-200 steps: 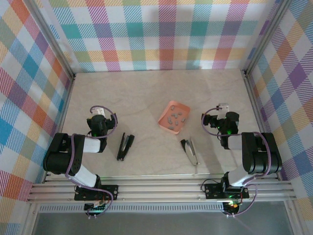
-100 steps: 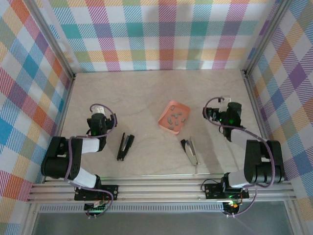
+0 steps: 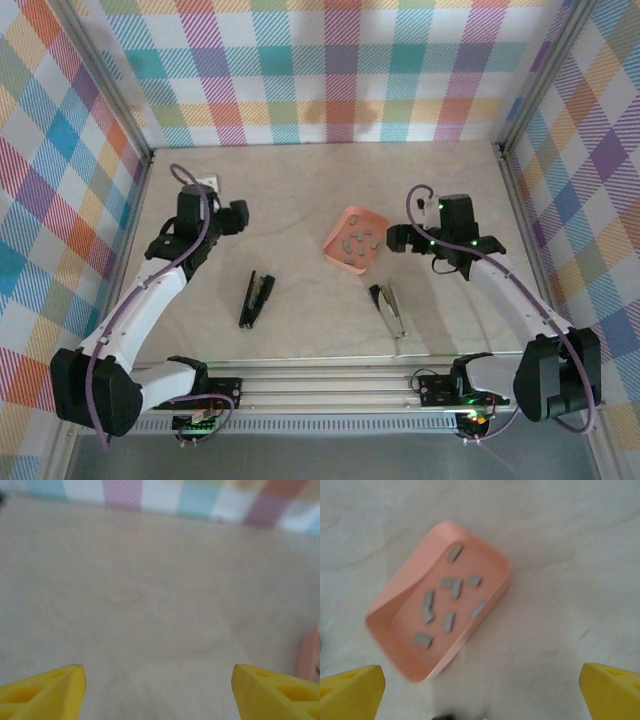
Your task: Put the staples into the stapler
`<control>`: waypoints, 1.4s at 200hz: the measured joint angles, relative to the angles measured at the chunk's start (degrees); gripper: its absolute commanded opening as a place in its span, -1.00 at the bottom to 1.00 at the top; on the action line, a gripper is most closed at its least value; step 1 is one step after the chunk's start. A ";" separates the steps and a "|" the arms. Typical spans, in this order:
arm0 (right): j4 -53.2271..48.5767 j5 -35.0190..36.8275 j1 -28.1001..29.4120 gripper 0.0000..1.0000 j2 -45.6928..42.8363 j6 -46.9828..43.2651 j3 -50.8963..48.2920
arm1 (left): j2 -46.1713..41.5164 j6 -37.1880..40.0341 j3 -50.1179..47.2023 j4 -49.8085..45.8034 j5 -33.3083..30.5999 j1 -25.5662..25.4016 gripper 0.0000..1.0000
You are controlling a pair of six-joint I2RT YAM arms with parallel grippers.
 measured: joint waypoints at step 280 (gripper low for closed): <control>1.77 -7.32 2.29 0.98 -4.35 10.32 -8.50 | 24.96 -6.69 -5.29 -14.86 7.32 -9.79 -0.40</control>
